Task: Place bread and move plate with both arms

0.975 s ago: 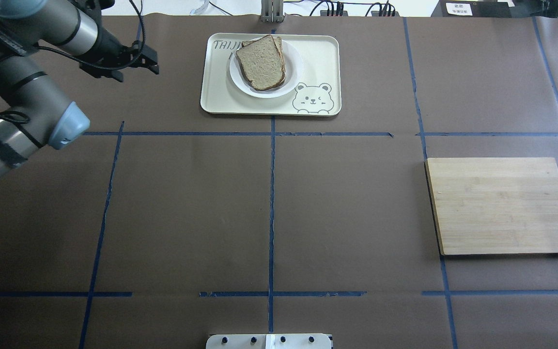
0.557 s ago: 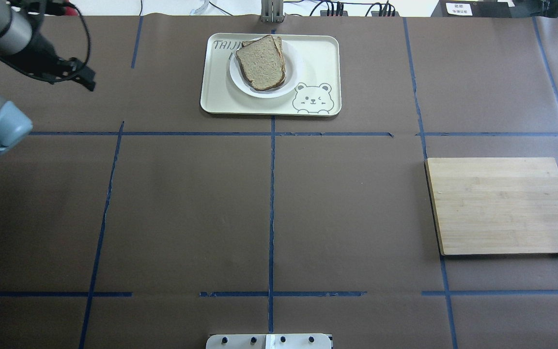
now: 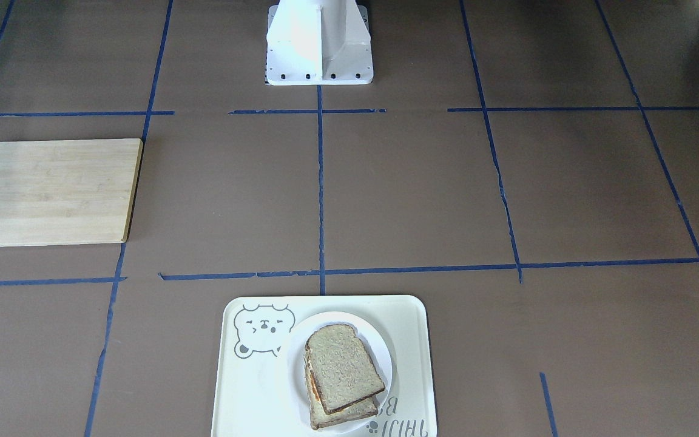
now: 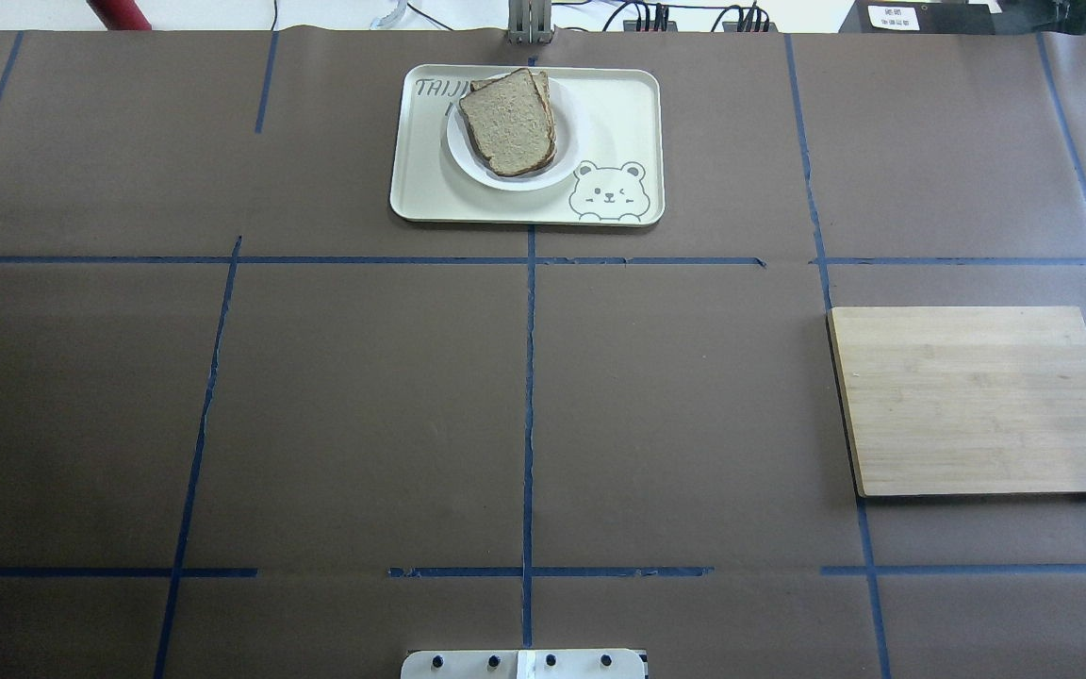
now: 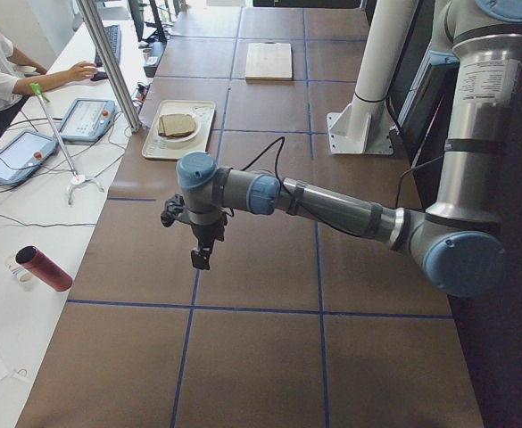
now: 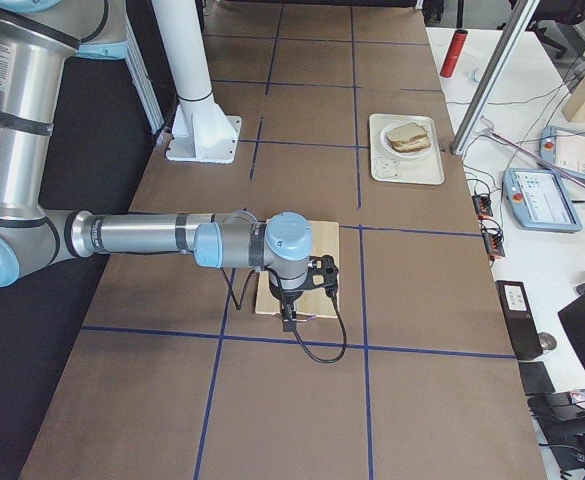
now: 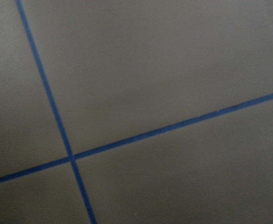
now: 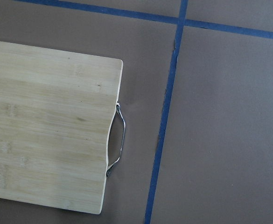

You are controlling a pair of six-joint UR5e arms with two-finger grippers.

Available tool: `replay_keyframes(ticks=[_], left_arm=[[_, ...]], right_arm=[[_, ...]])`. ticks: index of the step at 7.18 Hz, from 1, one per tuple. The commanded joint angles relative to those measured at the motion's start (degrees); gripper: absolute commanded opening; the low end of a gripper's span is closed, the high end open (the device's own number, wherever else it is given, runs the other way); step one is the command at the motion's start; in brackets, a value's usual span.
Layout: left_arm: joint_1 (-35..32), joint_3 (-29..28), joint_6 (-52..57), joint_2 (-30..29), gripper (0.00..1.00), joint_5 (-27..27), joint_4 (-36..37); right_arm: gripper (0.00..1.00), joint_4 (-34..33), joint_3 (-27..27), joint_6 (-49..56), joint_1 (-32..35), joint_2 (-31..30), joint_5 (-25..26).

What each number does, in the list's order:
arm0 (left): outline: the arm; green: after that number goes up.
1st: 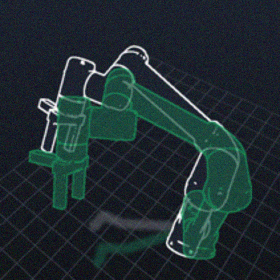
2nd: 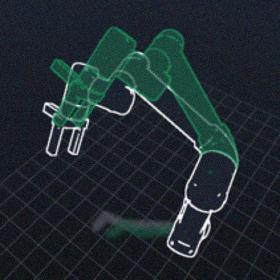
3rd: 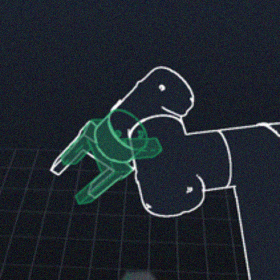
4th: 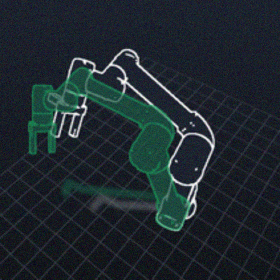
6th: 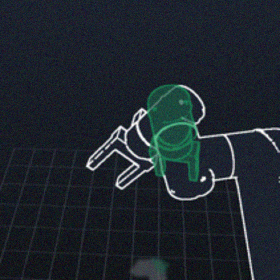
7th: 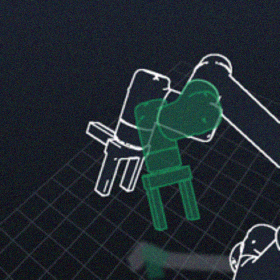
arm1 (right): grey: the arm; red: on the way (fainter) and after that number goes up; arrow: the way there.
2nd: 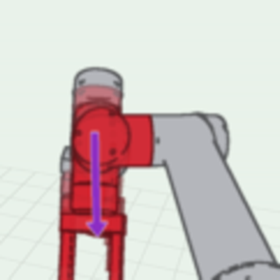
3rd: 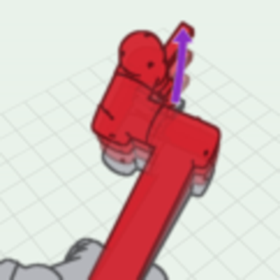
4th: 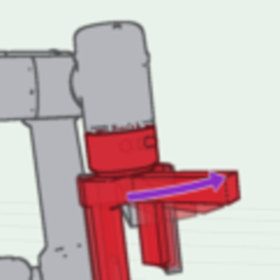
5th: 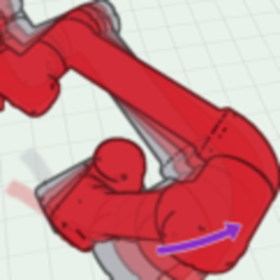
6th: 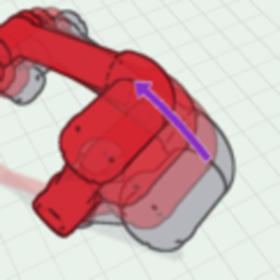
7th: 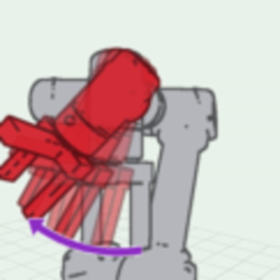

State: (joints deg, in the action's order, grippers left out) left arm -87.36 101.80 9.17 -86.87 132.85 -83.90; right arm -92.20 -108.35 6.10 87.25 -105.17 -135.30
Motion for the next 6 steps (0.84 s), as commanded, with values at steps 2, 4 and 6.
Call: replay_keyframes(ticks=[2, 4, 6], left_arm=[[-2.91, -0.72, 0.41, 3.19, 1.00, -0.58, -0.21], [-3.00, 0.94, 0.50, 4.16, 1.00, -1.02, -0.13], [-3.00, 0.86, 0.59, 4.34, 1.00, -1.02, -0.04]], right_arm=[[1.00, 0.00, 0.07, -0.03, -0.06, -0.13, -0.05], [1.00, 0.00, -0.02, -0.03, 0.02, -0.22, -0.05], [1.00, 0.09, -0.10, 0.05, -0.06, -0.21, -0.05]])
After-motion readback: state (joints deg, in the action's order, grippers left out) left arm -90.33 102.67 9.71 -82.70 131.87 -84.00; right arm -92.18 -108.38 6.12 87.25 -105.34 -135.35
